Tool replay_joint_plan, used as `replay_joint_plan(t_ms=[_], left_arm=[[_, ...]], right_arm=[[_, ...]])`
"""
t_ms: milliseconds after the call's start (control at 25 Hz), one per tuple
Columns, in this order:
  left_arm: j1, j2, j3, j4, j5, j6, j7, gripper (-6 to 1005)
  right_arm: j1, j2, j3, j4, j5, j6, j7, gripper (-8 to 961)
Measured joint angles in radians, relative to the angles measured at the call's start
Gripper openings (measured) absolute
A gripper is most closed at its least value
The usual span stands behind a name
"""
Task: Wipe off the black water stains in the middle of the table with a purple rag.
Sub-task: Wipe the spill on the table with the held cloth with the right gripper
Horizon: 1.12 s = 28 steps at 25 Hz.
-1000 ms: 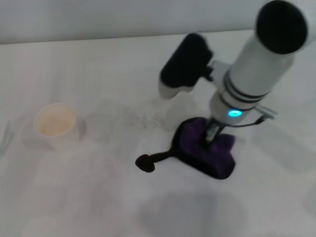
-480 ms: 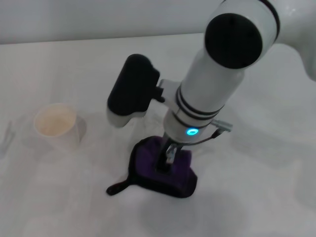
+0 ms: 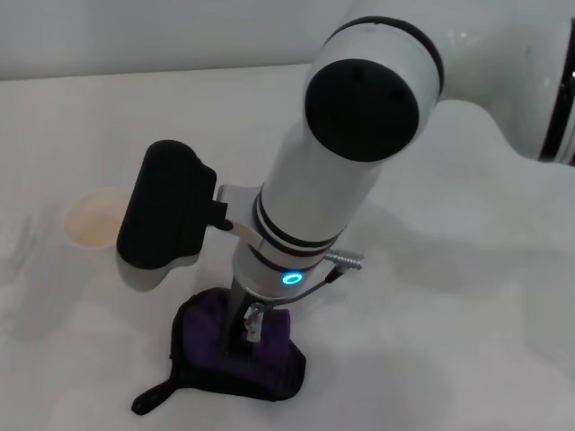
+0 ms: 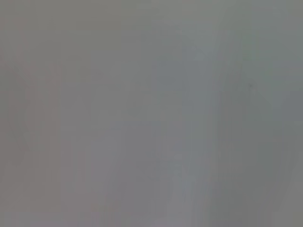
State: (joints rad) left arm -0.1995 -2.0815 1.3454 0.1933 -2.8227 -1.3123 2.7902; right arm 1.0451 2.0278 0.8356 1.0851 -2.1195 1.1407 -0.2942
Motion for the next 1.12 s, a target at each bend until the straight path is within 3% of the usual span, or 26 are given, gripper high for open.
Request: replay_joint_plan(t_ms=[600,840,1120], left_arm=[[-0.008,0.001,0.000,-0.002,0.002,0.010,0.000,861],[-0.009,0.002,-0.007,-0.002,-0.001,0.012,0.000,861],[-0.021,0.004,-0.008,-0.002,-0.004,0.014,0.001,861]], right_arm=[[0.086,0.000,-0.003,-0.270,-0.052,-0.090,0.022,57],[0.080,0.000,0.050,-0.280,-0.230,-0.075,0.113,57],[0.056,0.000,0.068,-0.232,-0.189,-0.049,0.062,56]])
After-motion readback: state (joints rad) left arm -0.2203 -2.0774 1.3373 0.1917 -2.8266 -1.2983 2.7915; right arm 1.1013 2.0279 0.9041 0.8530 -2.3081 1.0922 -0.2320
